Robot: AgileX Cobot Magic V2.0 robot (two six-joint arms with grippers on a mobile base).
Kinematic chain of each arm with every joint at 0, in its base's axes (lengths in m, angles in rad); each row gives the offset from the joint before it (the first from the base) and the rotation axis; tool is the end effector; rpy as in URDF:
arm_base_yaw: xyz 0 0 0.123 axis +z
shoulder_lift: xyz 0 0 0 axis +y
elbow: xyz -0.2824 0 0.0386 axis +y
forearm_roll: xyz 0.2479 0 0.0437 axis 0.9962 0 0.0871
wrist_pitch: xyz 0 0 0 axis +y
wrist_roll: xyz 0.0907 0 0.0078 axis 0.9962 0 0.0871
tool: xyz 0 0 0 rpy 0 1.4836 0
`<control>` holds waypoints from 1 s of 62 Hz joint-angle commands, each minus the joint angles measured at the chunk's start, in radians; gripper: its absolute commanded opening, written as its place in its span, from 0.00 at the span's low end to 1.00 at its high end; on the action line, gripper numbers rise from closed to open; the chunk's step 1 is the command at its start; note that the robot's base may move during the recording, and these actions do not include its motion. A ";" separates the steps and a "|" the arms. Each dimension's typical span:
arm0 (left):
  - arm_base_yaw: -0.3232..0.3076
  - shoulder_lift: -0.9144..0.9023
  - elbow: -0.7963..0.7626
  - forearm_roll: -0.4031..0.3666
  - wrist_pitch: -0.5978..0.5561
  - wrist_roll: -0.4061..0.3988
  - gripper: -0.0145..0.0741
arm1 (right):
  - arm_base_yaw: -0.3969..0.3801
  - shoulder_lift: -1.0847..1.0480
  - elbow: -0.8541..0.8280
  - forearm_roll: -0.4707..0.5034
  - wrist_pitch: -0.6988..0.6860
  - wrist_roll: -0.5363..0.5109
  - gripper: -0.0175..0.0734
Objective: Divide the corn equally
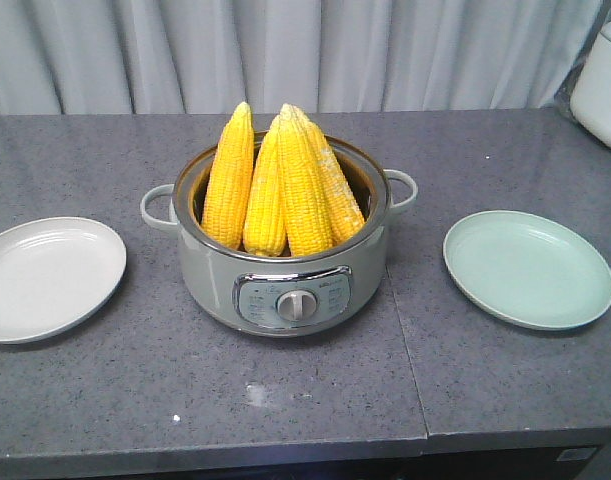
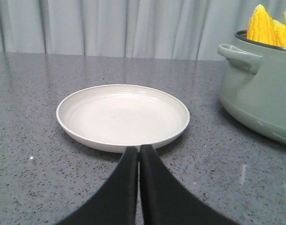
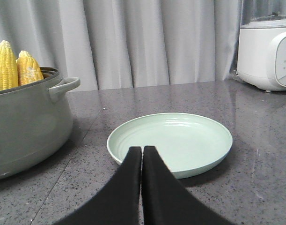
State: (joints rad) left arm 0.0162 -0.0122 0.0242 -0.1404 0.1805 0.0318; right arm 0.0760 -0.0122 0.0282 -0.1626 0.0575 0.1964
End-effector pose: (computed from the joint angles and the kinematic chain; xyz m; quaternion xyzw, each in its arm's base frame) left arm 0.0561 -0.0014 0.1893 -0.0371 0.7418 -0.0395 0.6684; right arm 0.0566 0.0034 0.1991 -0.0114 0.7019 0.0359 0.7113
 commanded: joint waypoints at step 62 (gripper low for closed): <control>-0.003 -0.004 -0.028 -0.010 -0.070 0.002 0.16 | -0.007 -0.007 0.018 -0.004 -0.073 -0.012 0.19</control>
State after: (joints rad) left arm 0.0162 -0.0122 0.0242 -0.1404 0.1805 0.0318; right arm 0.0760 -0.0122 0.0282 -0.1626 0.0575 0.1964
